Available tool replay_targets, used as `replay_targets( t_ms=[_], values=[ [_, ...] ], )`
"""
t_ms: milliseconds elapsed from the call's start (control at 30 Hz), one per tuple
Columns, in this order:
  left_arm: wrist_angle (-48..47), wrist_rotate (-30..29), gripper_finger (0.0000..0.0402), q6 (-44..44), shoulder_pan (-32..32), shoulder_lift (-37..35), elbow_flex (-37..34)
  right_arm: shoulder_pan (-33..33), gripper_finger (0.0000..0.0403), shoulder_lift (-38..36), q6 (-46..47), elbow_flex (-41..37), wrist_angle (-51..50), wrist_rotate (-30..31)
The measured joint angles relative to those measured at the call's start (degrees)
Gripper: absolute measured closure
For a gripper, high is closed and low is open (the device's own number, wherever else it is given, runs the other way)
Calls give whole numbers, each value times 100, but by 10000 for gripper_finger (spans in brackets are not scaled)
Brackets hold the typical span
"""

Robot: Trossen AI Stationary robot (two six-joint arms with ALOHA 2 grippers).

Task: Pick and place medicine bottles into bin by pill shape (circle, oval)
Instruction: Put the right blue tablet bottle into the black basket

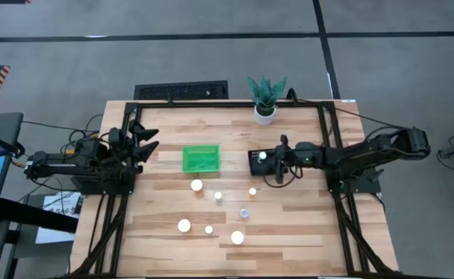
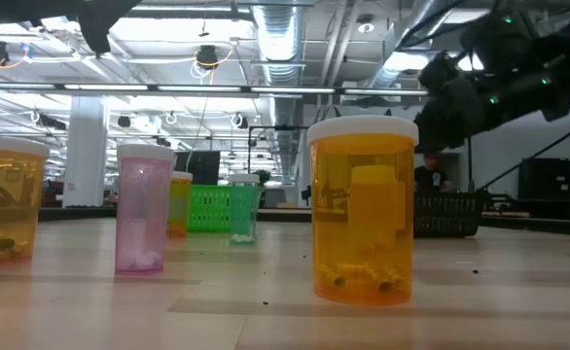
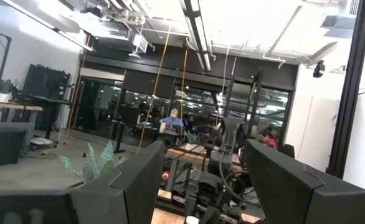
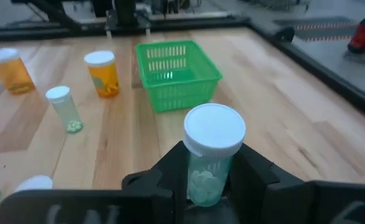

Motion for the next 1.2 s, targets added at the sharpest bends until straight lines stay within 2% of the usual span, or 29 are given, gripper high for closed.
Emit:
replay_targets(
  t_ms=[133, 267, 467, 667, 800, 1200],
  values=[
    [-2, 0, 182, 2, -2, 0, 0, -171, 294, 0, -82, -312, 646, -173],
    [-2, 0, 182, 2, -1, 0, 0, -279, 294, 2, -156, -322, 665, -635],
    [-33, 0, 182, 4, -1, -2, 0, -371, 294, 62, -359, -246, 647, -762],
    [-144, -2, 182, 68, -2, 0, 0, -507, 294, 757, -339, -197, 859, -907],
    [-104, -51, 182, 70, -2, 0, 0, -507, 294, 1100, -364, -169, 1604, -908],
    [-103, -107, 182, 72, 0, -2, 0, -754, 294, 2012, -215, 163, 1622, -1341]
  ],
)
